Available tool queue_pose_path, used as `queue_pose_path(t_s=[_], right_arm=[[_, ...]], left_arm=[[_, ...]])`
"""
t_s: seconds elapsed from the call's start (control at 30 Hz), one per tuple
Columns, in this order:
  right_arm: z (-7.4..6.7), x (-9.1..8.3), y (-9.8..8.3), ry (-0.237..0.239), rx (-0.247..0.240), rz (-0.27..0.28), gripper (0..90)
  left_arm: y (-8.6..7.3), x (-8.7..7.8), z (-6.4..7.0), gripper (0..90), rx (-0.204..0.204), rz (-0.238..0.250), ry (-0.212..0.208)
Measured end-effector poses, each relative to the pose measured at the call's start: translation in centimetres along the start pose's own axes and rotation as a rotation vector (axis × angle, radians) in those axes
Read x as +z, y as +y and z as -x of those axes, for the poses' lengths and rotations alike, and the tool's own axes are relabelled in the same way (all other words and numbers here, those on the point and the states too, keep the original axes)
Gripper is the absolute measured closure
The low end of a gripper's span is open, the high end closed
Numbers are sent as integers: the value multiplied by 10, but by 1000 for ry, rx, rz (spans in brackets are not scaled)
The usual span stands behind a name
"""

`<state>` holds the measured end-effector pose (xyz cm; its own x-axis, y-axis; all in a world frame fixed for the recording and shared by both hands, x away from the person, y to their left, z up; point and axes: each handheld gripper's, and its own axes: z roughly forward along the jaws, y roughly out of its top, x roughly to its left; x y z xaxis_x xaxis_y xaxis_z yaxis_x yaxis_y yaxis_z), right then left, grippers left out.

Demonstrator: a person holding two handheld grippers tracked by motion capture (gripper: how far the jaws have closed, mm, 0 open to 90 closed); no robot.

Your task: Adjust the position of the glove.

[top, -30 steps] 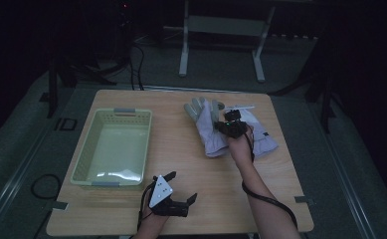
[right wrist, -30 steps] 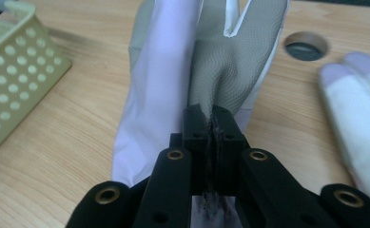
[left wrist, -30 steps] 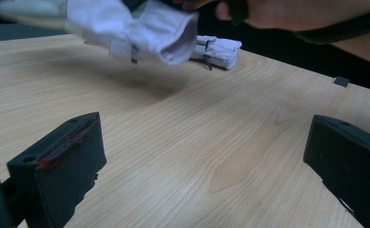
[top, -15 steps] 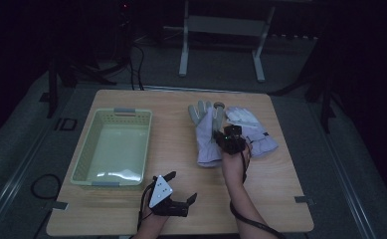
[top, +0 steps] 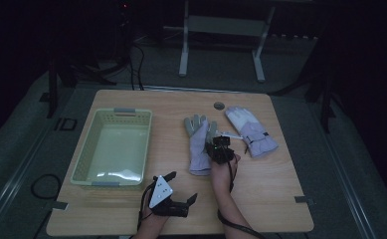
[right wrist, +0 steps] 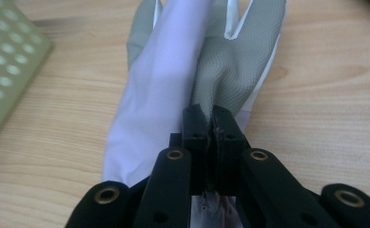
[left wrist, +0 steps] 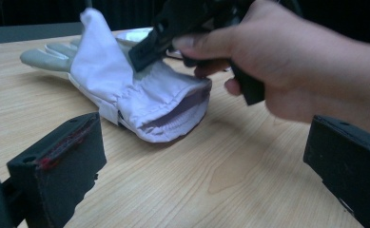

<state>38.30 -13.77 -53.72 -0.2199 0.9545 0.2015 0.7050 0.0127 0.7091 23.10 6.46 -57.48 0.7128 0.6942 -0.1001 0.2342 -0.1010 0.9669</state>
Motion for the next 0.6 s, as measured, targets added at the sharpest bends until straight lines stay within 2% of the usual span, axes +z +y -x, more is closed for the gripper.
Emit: queue_pose_path(t_s=[0.1,0.2,0.27,0.3,0.37,0.43,0.5,0.6], right_arm=[[0,5,-4,-18,-11,-7,831],[0,7,-5,-25,-17,1,750],[0,7,-5,-28,-25,2,731],[0,4,-4,-15,-37,-2,656],[2,0,-2,-9,-46,0,606],[5,-5,0,24,-59,0,564],[8,-12,3,35,-81,9,531],[12,-22,10,61,-140,3,490]], left_arm=[[0,0,1,2,5,-3,-1],[0,0,1,2,7,-3,-1],[0,0,1,2,5,-3,-1],[0,0,0,2,3,-3,-1],[0,0,0,2,0,-2,-2],[0,1,0,2,-1,-2,-3],[0,1,0,2,-1,-2,-3],[0,1,0,2,0,-3,-3]])
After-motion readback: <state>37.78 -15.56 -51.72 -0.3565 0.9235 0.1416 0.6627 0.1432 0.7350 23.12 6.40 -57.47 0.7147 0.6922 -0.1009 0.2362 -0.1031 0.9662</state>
